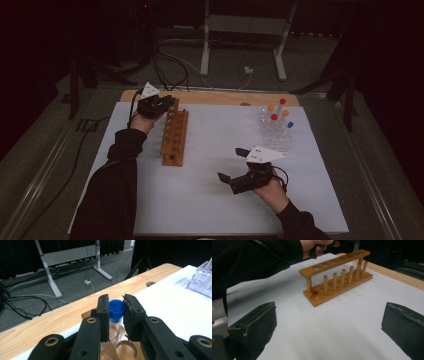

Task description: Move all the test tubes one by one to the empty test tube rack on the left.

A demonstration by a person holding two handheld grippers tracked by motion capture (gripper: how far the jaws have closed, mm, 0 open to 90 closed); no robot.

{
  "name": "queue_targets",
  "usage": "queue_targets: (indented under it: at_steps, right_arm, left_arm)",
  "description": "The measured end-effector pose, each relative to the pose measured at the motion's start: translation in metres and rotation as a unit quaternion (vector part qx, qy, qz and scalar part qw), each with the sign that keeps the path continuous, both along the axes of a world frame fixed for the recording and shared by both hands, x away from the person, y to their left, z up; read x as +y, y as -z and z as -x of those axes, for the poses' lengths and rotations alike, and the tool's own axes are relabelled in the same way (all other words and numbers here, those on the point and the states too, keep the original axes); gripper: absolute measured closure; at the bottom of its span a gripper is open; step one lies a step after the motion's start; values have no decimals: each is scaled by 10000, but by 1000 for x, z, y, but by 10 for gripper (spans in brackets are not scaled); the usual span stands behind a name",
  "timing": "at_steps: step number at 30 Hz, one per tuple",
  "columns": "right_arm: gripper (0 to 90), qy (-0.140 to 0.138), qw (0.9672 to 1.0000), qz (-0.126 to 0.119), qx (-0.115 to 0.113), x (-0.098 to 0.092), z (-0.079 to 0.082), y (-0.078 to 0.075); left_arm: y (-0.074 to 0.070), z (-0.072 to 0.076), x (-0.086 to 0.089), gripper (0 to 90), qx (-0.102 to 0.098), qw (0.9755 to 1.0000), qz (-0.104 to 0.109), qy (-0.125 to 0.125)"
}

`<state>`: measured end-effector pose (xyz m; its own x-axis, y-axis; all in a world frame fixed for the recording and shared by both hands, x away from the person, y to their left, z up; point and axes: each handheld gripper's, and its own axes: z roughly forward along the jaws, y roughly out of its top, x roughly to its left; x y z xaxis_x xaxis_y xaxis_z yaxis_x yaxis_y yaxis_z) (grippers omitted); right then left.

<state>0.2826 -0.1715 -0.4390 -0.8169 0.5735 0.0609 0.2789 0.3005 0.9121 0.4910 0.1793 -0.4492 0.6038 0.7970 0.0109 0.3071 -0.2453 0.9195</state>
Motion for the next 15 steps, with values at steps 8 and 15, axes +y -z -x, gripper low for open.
queue_targets:
  at_steps: [8,15]
  right_arm:
    - [2,-24,10000,15,4,0,0,0]
    - [2,-13,10000,9,8,-1,0,-1]
  left_arm:
    - [4,-1,-2,770,15,10000,-76,2]
    - [8,-1,-3,768,28,10000,-86,-1]
